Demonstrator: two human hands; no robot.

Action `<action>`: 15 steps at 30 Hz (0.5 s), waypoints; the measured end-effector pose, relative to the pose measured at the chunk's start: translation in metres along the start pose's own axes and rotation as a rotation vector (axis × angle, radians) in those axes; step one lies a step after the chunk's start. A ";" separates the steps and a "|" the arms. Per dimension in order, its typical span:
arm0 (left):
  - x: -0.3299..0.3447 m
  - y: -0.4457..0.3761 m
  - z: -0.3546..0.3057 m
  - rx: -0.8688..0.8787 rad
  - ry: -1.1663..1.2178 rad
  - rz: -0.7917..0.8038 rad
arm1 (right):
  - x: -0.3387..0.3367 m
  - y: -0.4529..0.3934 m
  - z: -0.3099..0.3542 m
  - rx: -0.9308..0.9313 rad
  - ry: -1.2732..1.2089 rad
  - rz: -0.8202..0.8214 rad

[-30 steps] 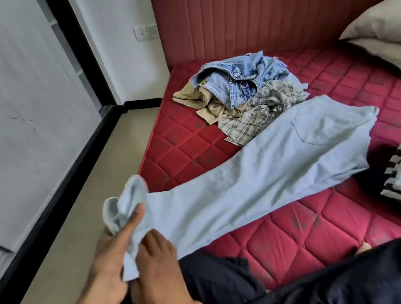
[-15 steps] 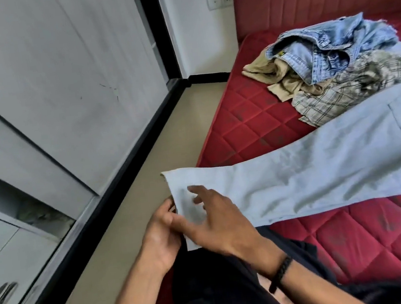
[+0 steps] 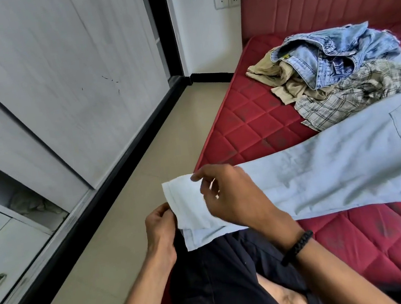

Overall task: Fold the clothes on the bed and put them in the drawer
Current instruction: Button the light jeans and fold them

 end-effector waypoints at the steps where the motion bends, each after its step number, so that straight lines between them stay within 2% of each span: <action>1: 0.002 -0.003 0.001 0.018 0.000 0.005 | 0.004 0.003 -0.005 -0.011 0.042 0.139; 3: 0.005 -0.004 0.002 0.043 -0.021 -0.002 | 0.020 0.015 -0.024 0.005 0.186 0.394; 4: 0.005 -0.004 0.002 0.053 -0.022 -0.013 | 0.028 0.021 -0.034 -0.001 0.231 0.441; 5: 0.007 -0.003 0.005 0.056 -0.019 -0.005 | 0.030 0.028 -0.044 -0.015 0.228 0.431; 7: 0.003 0.000 0.007 0.075 -0.047 0.045 | 0.022 0.037 -0.054 -0.040 0.072 0.345; 9: 0.000 0.008 0.008 0.093 -0.195 0.137 | -0.002 0.047 -0.074 0.014 -0.081 0.251; 10: -0.001 0.012 0.009 0.105 -0.290 0.181 | -0.018 0.053 -0.092 0.040 -0.073 0.214; 12: -0.006 0.020 0.007 0.141 -0.390 0.218 | -0.051 0.063 -0.139 0.090 0.147 0.178; 15: -0.006 0.031 -0.002 0.102 -0.342 0.236 | -0.106 0.080 -0.215 0.249 0.676 0.214</action>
Point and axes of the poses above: each hand's wrist, its own y-axis away from the middle knuckle, its own x-axis out of the palm, z = x × y, the point moved 2 cm from there along -y, towards the middle knuckle, and after that the axes turned 4 degrees about -y, right-handed, at the moved point
